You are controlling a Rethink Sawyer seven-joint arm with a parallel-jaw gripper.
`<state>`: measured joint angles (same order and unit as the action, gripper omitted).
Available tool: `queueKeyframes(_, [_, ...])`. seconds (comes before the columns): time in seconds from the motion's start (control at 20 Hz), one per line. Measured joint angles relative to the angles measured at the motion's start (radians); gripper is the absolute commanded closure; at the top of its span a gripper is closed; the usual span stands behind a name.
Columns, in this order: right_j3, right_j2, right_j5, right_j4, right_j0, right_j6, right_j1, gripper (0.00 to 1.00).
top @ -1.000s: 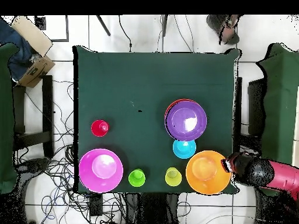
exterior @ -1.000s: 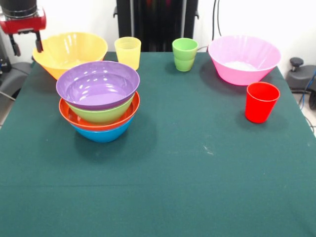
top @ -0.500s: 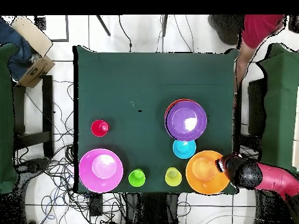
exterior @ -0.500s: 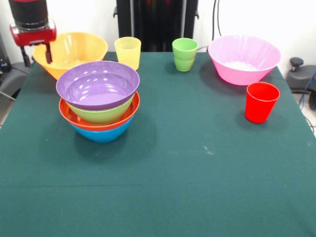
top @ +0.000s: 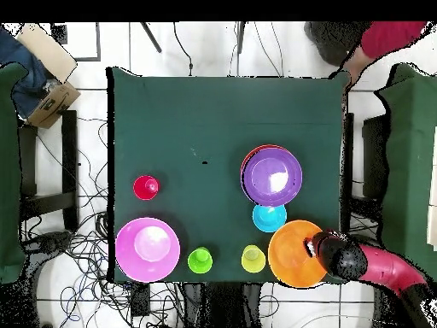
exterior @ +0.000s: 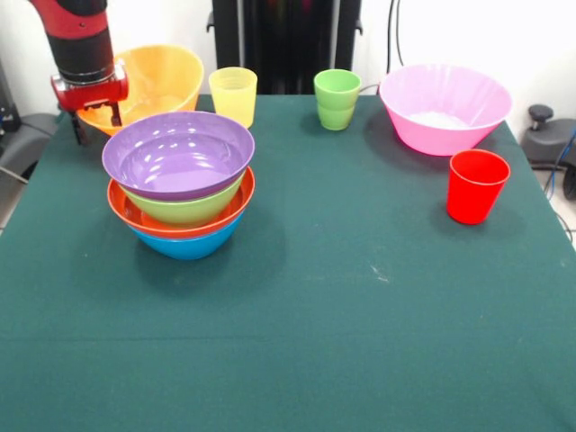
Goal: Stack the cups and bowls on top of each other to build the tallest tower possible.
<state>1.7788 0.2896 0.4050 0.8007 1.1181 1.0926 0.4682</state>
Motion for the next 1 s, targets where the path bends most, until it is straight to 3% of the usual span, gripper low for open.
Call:
queueKeyframes(0.1, [0.0, 0.001, 0.0, -0.004, 0.004, 0.0, -0.001, 0.0])
queueKeyframes(0.15, [0.001, 0.001, 0.001, -0.005, 0.005, 0.0, 0.001, 1.0])
queueKeyframes(1.0, [0.005, 0.012, 0.016, -0.031, 0.022, 0.0, 0.002, 1.0])
